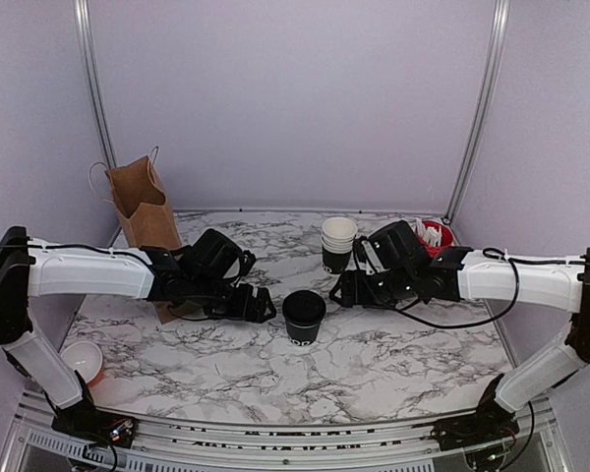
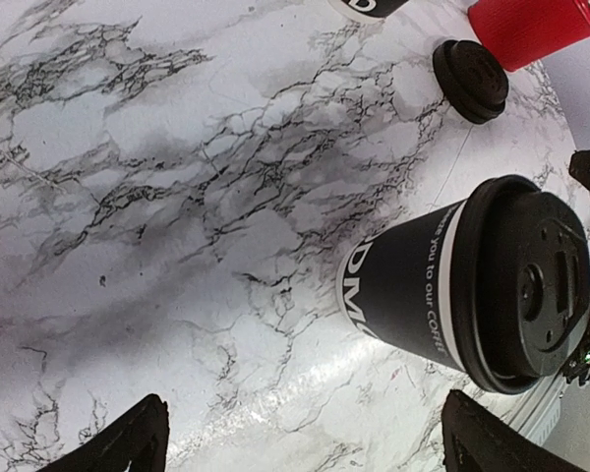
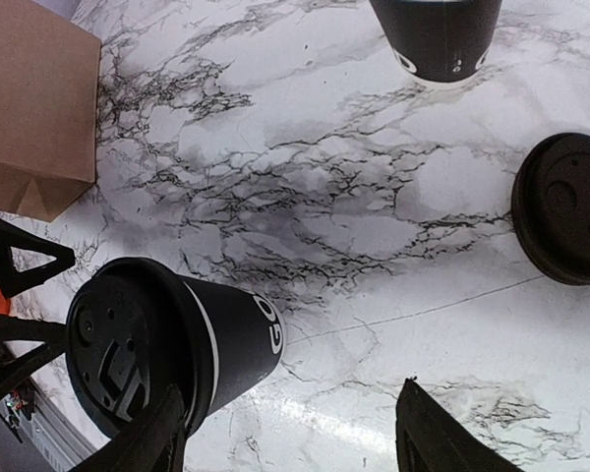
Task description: Pack the takeout coffee
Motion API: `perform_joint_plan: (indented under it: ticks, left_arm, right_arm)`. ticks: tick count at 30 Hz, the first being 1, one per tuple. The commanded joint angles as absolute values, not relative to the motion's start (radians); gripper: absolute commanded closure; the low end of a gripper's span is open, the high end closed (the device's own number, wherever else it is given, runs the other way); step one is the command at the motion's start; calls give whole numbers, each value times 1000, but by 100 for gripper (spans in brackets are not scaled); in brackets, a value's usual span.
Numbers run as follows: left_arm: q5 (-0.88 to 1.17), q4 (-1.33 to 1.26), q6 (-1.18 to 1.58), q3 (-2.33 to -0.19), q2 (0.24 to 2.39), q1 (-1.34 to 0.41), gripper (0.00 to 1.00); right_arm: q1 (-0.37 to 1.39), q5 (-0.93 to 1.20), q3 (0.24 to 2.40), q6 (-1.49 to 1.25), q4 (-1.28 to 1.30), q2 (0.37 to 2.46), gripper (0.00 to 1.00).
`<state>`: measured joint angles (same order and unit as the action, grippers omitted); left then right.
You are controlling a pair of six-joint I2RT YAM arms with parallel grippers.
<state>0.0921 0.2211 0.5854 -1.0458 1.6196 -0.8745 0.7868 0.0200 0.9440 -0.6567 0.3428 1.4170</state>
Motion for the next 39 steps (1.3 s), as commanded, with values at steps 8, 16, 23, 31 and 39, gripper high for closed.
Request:
perform_joint_plan:
  ticks: [8, 16, 23, 31, 39]
  left_arm:
    - [158, 173, 632, -1029, 1603, -891, 2]
    - [161, 160, 638, -1032, 1613, -896, 3]
    - [167, 152, 637, -1042, 1645, -897, 2]
    - [167, 146, 638, -1053, 1644, -897, 2]
    - [164, 147, 645, -1052, 1643, -897, 2]
  right_arm:
    - [784, 86, 985, -627, 286, 1490, 30]
    - [785, 106, 969, -630, 277, 1502, 30]
    - [796, 110, 959, -638, 280, 1489, 30]
    - [826, 103, 934, -654, 279, 1497, 30]
    - [874, 86, 926, -676, 286, 1491, 30]
